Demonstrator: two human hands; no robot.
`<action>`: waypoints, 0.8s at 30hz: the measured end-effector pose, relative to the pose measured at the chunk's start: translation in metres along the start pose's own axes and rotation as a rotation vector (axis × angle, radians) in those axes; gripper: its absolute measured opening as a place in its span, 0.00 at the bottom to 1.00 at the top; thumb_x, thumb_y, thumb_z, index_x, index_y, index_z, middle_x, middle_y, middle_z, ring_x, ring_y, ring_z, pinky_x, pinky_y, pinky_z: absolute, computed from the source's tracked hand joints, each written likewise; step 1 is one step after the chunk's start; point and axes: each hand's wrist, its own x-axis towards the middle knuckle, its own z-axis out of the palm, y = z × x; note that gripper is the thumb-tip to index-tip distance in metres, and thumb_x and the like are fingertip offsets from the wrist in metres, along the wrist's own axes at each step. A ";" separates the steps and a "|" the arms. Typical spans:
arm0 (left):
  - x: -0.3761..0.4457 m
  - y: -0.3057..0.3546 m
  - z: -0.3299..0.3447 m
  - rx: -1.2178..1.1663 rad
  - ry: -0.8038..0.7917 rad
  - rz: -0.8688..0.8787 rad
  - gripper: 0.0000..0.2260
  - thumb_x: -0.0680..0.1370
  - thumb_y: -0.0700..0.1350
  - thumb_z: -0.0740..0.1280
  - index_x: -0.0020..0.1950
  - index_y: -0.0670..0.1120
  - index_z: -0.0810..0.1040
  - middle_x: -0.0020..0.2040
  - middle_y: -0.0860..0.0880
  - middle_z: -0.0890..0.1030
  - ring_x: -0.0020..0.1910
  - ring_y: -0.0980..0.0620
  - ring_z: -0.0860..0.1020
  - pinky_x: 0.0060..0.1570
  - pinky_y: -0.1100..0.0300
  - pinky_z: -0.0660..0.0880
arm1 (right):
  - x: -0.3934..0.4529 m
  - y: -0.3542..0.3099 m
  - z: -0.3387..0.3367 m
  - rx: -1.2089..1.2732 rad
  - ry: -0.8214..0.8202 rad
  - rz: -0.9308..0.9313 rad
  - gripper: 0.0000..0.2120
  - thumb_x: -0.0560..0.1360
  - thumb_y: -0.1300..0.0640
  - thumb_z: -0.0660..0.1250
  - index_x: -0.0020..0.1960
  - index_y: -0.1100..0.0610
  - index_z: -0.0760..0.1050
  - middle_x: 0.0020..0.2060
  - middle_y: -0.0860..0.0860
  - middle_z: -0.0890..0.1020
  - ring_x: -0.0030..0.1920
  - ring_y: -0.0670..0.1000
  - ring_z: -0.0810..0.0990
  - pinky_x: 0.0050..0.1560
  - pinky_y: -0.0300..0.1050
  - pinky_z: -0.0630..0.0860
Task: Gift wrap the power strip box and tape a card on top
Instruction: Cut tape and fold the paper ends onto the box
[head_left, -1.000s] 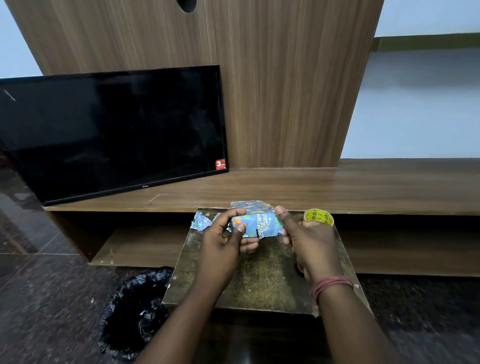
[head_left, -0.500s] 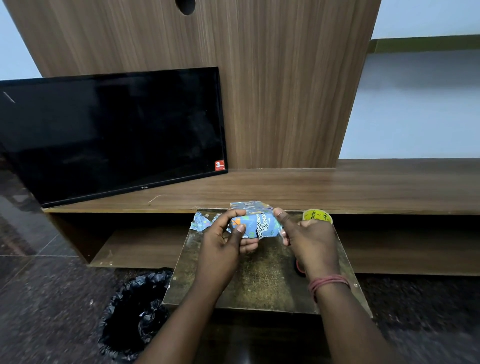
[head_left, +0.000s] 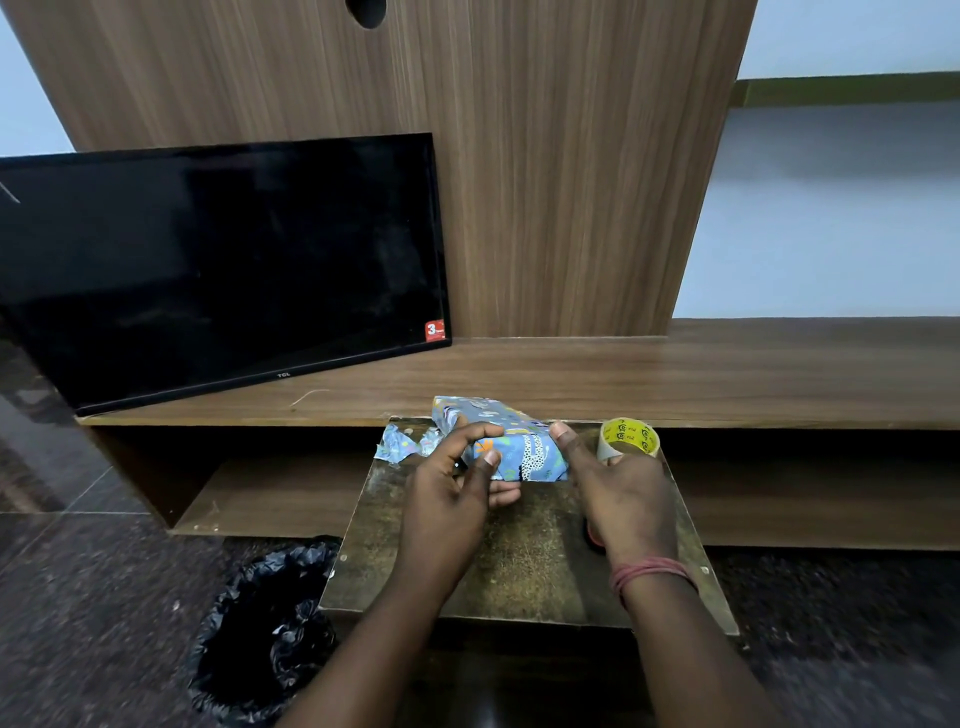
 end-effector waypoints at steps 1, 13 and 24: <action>-0.001 -0.001 0.001 -0.001 0.000 0.006 0.09 0.83 0.37 0.65 0.60 0.46 0.81 0.71 0.40 0.75 0.41 0.41 0.87 0.44 0.57 0.84 | 0.001 0.001 0.002 0.000 0.004 0.007 0.40 0.59 0.19 0.66 0.27 0.59 0.72 0.24 0.53 0.78 0.32 0.59 0.79 0.36 0.48 0.74; -0.005 0.002 0.008 -0.021 0.035 0.085 0.08 0.83 0.38 0.65 0.59 0.46 0.81 0.77 0.48 0.70 0.42 0.41 0.87 0.44 0.56 0.84 | -0.002 0.001 -0.006 0.016 -0.258 0.129 0.43 0.60 0.14 0.55 0.29 0.57 0.74 0.23 0.53 0.77 0.22 0.53 0.77 0.26 0.41 0.71; -0.003 0.008 0.010 -0.185 0.059 -0.010 0.09 0.83 0.37 0.65 0.59 0.44 0.81 0.59 0.43 0.80 0.44 0.37 0.86 0.43 0.55 0.84 | -0.003 0.005 0.008 0.160 -0.151 -0.145 0.46 0.61 0.13 0.54 0.30 0.59 0.72 0.25 0.56 0.79 0.25 0.57 0.75 0.33 0.52 0.76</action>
